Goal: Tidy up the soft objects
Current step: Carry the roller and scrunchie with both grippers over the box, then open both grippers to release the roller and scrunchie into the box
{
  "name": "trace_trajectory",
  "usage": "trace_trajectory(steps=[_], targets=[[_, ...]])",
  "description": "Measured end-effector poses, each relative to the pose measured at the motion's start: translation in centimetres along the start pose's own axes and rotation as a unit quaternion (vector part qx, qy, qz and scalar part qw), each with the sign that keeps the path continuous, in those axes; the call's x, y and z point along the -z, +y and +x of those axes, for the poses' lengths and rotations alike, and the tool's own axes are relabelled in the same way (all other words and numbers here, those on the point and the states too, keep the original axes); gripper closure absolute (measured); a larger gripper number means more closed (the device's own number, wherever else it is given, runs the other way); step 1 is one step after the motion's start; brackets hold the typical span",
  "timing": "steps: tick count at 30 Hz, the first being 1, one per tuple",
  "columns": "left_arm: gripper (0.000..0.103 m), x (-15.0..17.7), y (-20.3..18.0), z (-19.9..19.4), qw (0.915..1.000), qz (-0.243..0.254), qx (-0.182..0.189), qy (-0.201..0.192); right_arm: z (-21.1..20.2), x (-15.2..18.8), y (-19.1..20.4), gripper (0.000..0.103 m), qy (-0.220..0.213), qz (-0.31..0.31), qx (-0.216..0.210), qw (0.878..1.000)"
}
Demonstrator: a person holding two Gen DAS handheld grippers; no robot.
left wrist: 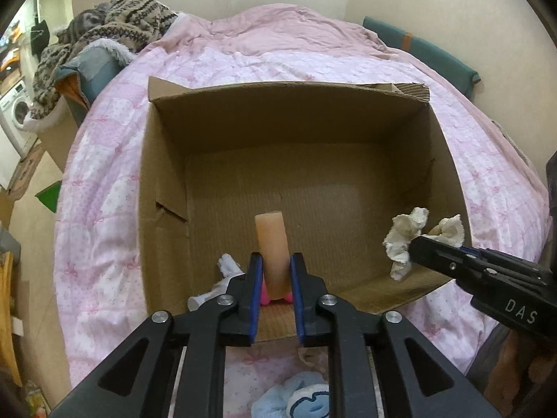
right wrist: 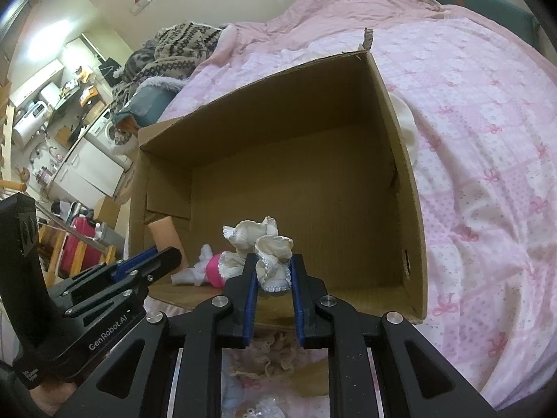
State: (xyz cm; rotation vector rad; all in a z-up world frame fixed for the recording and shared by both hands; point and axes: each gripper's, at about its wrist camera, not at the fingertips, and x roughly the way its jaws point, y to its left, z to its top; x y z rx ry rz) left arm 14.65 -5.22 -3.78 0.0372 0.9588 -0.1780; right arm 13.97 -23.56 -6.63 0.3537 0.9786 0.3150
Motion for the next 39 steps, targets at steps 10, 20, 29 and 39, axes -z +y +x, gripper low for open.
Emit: trace_trajectory(steps=[10, 20, 29, 39], targets=[[0.035, -0.5, 1.2, -2.0, 0.9991, -0.032, -0.019, -0.021, -1.3, 0.0, -0.4, 0.061, -0.019, 0.012, -0.010, 1.000], [0.034, -0.5, 2.2, -3.9, 0.9980, -0.049, -0.030, -0.029, -3.7, 0.1, -1.0, 0.024, -0.057, 0.026, -0.020, 0.998], [0.034, 0.6, 3.3, -6.0, 0.9957, -0.062, -0.056, -0.038, -4.8, 0.6, -1.1, 0.024, -0.064, 0.025, -0.012, 0.998], [0.034, 2.7, 5.6, -7.8, 0.9924, -0.092, -0.076, -0.033, -6.2, 1.6, -0.4, 0.024, -0.065, 0.010, 0.002, 0.998]])
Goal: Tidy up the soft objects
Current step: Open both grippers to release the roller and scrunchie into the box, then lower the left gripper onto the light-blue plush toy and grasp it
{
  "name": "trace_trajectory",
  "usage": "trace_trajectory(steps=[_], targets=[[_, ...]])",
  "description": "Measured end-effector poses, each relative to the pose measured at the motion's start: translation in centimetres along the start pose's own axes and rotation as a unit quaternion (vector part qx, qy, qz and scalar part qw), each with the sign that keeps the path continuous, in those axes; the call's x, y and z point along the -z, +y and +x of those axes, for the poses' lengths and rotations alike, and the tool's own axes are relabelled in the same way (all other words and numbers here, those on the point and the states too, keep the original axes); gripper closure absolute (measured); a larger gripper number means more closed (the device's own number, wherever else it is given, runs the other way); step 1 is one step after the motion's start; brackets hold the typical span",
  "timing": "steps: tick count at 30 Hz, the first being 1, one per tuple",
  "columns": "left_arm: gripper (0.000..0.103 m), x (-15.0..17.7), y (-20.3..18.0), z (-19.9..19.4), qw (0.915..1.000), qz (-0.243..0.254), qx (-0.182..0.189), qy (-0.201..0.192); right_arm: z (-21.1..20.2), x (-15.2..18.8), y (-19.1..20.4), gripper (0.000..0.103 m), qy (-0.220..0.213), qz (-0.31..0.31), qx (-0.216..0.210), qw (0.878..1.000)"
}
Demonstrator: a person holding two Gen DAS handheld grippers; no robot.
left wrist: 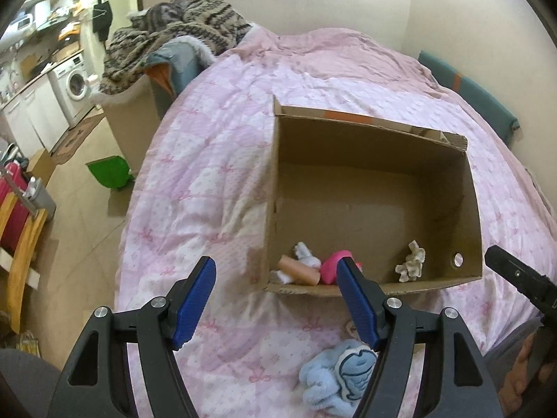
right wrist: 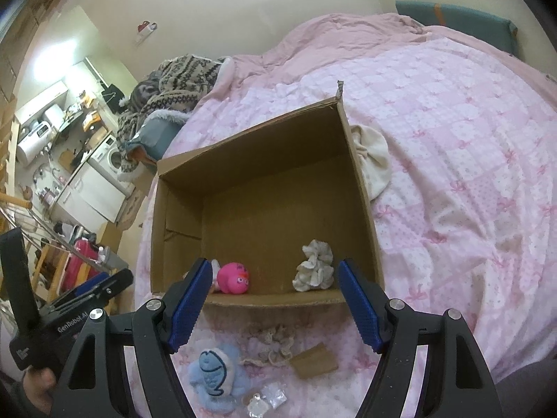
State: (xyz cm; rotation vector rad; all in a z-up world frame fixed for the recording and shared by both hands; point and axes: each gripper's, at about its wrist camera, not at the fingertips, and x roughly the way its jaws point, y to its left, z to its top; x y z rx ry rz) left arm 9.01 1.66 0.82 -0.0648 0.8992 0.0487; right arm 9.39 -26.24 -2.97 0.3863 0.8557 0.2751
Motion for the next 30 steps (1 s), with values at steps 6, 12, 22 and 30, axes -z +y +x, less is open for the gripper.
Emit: trace_trajectory(steps=[6, 12, 22, 30], targets=[[0.034, 0.7, 0.5, -1.7, 0.9999, -0.005, -0.006, -0.009, -0.7, 0.5, 0.3, 0.024, 0.007, -0.006, -0.001, 1.000], [0.034, 1.8, 0.6, -2.6, 0.9999, -0.013, -0.004, -0.003, -1.3, 1.4, 0.3, 0.024, 0.028, -0.003, -0.008, 1.000], [0.034, 4.3, 0.6, -1.7, 0.9996, -0.012, -0.022, 0.012, 0.2, 4.2, 1.0, 0.024, 0.092, -0.006, 0.003, 0.996], [0.034, 5.0, 1.4, 0.1, 0.9987, -0.027, -0.003, 0.043, 2.2, 5.4, 1.1, 0.024, 0.121, -0.012, 0.034, 0.992]])
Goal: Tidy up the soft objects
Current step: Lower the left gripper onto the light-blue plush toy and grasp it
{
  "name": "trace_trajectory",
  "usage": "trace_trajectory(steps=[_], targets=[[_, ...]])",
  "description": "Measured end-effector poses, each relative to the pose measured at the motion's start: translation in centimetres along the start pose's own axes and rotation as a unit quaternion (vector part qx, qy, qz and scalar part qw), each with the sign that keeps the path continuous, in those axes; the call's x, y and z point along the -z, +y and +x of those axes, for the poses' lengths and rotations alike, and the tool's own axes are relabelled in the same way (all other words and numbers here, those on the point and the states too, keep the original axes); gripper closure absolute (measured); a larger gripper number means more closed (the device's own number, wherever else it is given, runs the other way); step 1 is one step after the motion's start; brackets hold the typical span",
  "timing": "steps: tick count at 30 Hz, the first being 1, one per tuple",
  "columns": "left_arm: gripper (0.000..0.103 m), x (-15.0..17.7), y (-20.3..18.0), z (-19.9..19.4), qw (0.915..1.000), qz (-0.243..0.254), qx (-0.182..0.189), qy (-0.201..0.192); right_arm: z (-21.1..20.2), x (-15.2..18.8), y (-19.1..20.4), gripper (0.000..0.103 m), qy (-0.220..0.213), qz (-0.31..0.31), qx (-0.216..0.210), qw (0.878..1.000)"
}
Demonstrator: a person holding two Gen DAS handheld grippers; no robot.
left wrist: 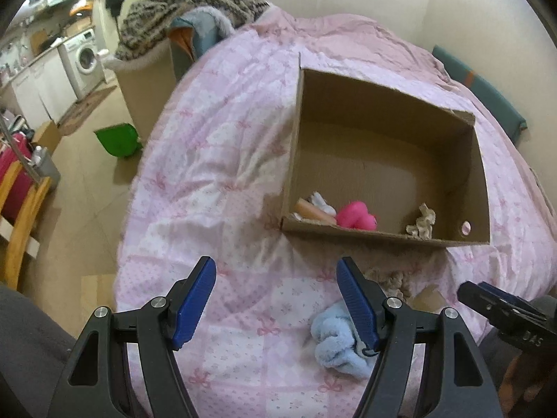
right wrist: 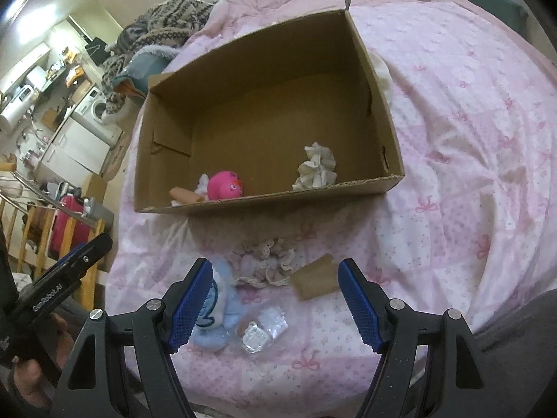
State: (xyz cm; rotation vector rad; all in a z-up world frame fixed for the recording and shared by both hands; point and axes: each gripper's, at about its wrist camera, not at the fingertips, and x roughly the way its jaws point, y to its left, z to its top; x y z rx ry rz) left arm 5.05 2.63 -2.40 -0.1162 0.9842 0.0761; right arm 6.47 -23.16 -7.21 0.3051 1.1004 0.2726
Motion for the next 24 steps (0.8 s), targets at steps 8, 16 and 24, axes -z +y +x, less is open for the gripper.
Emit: trace_trajectory(steps=[8, 16, 24], targets=[[0.034, 1.2, -0.7, 2.6, 0.9949, -0.009, 0.055, 0.084, 1.8, -0.3, -0.3, 0.024, 0.022, 0.011, 0.003, 1.000], [0.034, 3.5, -2.9, 5.3, 0.9828, 0.011, 0.088, 0.162, 1.9, -0.3, -0.7, 0.024, 0.024, 0.025, 0.001, 0.999], [0.028, 4.7, -5.7, 9.4, 0.9682, -0.004, 0.120, 0.220, 1.9, -0.2, -0.9, 0.024, 0.026, 0.025, 0.003, 0.999]])
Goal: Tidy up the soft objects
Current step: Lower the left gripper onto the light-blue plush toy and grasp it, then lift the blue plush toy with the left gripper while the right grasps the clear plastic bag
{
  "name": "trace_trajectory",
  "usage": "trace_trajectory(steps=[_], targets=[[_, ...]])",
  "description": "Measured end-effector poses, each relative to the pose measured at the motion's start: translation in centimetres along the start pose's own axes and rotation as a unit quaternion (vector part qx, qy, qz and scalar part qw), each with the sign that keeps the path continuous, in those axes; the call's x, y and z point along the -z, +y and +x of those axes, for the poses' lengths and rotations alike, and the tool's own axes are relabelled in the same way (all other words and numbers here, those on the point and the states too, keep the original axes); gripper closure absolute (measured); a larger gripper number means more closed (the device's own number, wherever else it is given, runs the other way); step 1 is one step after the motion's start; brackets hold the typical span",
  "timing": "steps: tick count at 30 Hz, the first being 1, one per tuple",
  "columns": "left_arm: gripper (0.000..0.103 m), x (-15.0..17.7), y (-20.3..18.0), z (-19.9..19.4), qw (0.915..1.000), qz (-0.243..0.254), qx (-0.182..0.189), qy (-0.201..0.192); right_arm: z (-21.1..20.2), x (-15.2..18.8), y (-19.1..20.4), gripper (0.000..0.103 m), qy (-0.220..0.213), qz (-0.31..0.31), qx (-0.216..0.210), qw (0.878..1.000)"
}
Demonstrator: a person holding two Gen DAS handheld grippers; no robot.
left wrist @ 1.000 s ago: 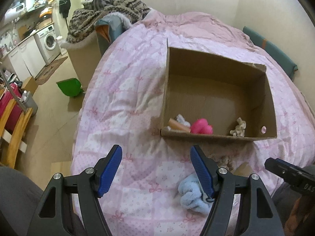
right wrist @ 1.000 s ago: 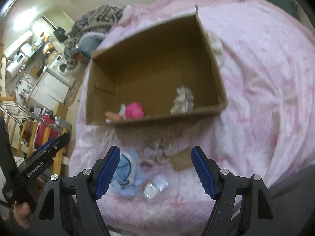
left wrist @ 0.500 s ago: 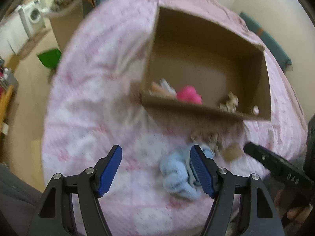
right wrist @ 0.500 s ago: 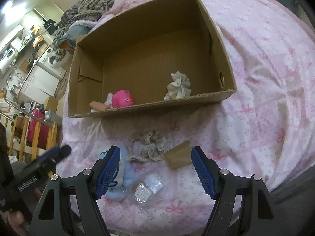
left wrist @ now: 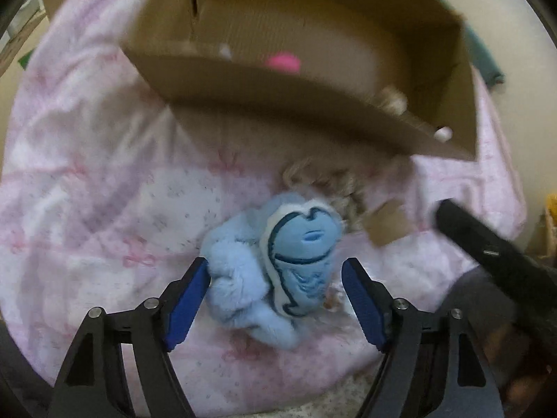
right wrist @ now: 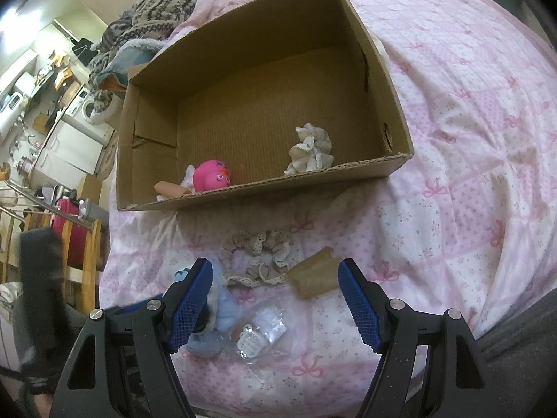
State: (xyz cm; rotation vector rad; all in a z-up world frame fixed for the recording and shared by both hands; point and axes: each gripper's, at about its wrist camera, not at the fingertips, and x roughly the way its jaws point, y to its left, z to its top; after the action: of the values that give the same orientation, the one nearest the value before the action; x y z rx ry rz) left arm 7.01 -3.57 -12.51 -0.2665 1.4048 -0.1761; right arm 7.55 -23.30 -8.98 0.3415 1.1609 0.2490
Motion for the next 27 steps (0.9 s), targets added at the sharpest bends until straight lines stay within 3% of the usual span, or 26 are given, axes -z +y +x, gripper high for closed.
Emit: trace_trajectory(steps=[2, 4, 6, 10, 16, 22, 27], targets=[[0.028, 0.0, 0.1, 1.6, 0.9997, -0.006, -0.011, 0.019, -0.1, 0.0, -0.1, 0.024, 0.000, 0.002, 0.000, 1.000], [0.036, 0.1, 0.4, 1.7, 0.9998, -0.014, -0.014, 0.007, -0.1, 0.0, -0.1, 0.024, -0.001, 0.002, 0.000, 1.000], [0.056, 0.2, 0.5, 1.4, 0.9997, -0.012, -0.019, 0.003, -0.1, -0.1, -0.2, 0.024, -0.002, 0.004, 0.000, 1.000], [0.078, 0.5, 1.1, 0.7, 0.9999, -0.014, 0.000, 0.003, 0.1, -0.3, -0.4, 0.024, -0.001, 0.011, -0.002, 1.000], [0.080, 1.1, 2.7, -2.7, 0.9994, -0.012, -0.021, -0.024, -0.1, -0.7, -0.9, 0.024, -0.002, 0.021, -0.015, 1.000], [0.080, 1.2, 4.0, -7.4, 0.9965, -0.026, -0.051, -0.062, -0.5, -1.2, -2.4, 0.024, 0.005, 0.064, -0.055, 0.996], [0.080, 0.6, 4.3, -10.4, 0.9939, -0.025, -0.069, -0.082, 0.0, -0.7, -2.6, 0.024, 0.047, 0.089, -0.091, 0.991]])
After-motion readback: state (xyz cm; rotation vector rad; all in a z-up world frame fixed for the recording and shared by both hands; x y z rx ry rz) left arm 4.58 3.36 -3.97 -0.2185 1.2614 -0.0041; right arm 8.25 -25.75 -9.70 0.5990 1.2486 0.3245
